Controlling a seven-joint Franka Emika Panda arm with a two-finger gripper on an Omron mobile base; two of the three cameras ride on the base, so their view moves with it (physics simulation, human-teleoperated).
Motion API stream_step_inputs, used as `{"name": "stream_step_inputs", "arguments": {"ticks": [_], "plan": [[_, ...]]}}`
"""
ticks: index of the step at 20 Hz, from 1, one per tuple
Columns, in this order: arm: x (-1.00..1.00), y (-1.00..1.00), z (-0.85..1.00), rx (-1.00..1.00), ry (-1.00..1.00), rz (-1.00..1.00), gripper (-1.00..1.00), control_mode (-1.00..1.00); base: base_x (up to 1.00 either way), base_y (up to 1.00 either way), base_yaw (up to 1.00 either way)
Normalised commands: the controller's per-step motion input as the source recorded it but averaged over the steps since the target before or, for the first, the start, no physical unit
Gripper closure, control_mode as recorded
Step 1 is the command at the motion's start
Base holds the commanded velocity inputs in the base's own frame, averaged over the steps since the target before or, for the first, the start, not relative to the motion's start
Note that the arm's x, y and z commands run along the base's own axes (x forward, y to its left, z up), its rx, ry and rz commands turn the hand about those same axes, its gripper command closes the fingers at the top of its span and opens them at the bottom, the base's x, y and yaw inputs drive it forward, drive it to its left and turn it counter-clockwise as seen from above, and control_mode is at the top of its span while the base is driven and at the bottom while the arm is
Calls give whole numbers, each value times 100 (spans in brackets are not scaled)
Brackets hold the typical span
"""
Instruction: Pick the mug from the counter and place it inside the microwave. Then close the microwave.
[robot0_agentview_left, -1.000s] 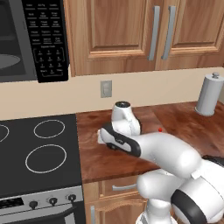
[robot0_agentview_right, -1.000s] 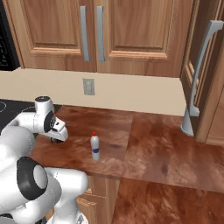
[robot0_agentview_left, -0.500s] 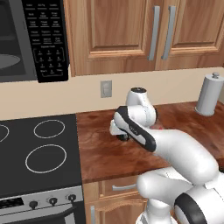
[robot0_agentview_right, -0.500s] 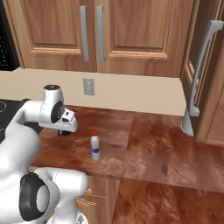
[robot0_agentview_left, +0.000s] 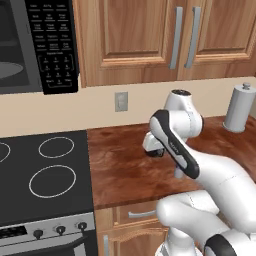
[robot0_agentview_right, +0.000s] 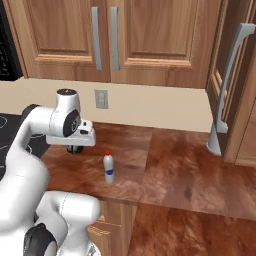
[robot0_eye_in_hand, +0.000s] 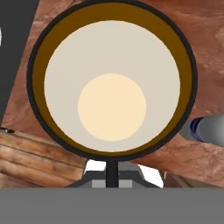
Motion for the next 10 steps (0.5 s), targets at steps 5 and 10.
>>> {"name": "stream_step_inputs", "arguments": {"ticks": [5,10], "plan": [[-41,-7,38,0,-2,9,100,-100,0,0,0],[-36,0,39,0,-7,3,100,-100,0,0,0]]}}
